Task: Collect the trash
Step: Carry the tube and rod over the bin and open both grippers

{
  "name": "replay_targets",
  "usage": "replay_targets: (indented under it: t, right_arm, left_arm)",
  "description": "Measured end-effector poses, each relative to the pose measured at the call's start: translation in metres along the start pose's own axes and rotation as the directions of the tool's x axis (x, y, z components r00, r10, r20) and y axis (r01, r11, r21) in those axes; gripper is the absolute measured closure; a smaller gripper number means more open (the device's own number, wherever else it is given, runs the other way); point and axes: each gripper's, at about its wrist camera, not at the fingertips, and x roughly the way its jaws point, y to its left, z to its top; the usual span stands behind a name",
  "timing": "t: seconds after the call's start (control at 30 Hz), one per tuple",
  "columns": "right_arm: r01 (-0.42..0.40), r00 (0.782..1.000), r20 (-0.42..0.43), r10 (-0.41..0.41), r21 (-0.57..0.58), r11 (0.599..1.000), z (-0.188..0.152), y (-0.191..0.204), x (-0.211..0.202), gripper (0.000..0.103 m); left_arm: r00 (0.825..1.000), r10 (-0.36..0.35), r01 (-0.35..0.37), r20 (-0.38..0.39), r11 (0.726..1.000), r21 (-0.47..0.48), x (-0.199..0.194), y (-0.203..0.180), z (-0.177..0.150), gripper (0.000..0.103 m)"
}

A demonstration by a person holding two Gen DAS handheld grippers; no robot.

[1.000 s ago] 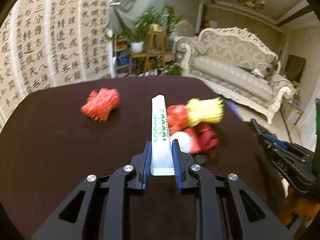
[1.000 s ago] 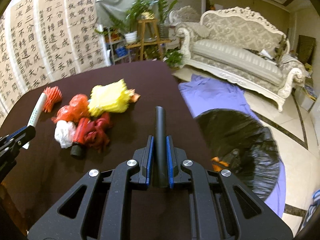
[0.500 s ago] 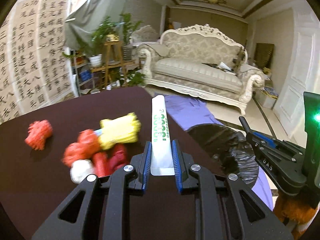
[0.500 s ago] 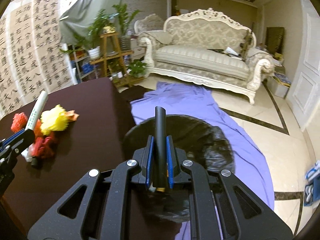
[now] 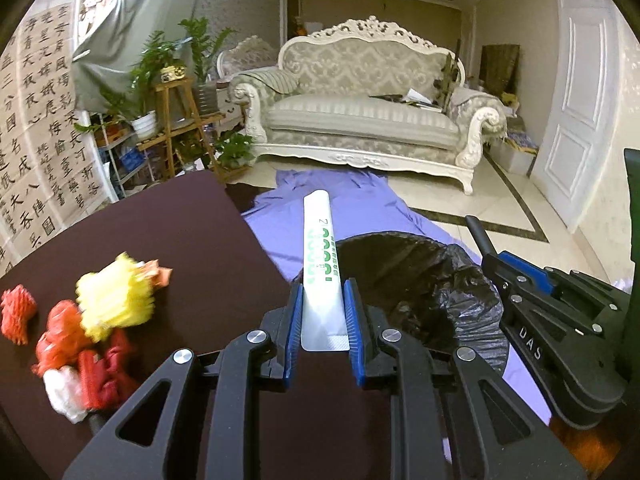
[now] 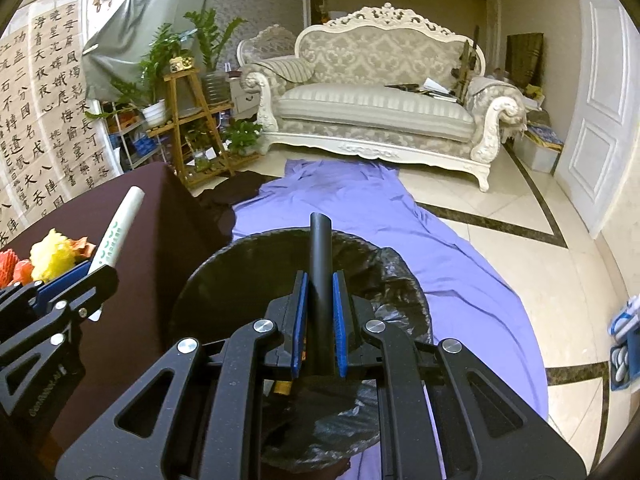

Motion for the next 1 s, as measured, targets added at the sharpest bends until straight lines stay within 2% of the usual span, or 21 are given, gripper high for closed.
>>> replay_targets:
  t: [0.23,0.3,0.37,0.6,0.8,1.0]
  right_arm:
    - [0.006,0.999,-0.034,-0.005,0.026,1.0,-0.001,-0.009,0.02,0.09]
    - [0.009,0.999,-0.039,-0.007,0.036,0.999,-0.002,-0.013,0.022,0.087]
    - [0.013,0.999,-0.044,-0.011,0.045,0.999,-0.004,-0.015,0.025,0.075]
    - [0.029,0.999,-0.046,-0.027,0.052,0.998,-0.006,-0.016,0.025,0.069]
    - [0.014,0.999,-0.042,-0.012,0.044,0.999,-0.008,-0.008,0.015,0.067]
    - [-0.037,0.998,-0.045,0.037,0.005,0.999,-0.014,0.019,0.003,0.066]
  left_arm:
    - [0.999,-0.005,0.007,-0.044,0.999,0.039,0.025,-0.016,0.006,0.079]
    - [0.998,0.0,0.002,-0.062,0.999,0.035,0.029,-0.017,0.005,0.066]
    - [0.998,0.004,-0.002,-0.065,1.0,0.024,0.031,-0.015,0.004,0.054]
    - [0.997,0.034,-0.034,-0.063,0.999,0.001,0.024,-0.006,-0.001,0.036]
    - [0.996,0.07,-0.072,-0.061,0.997,-0.03,0.002,0.015,-0.006,0.033]
    - [0.992,0.112,-0.116,-0.062,0.991,-0.068,-0.024,0.042,-0.02,0.033]
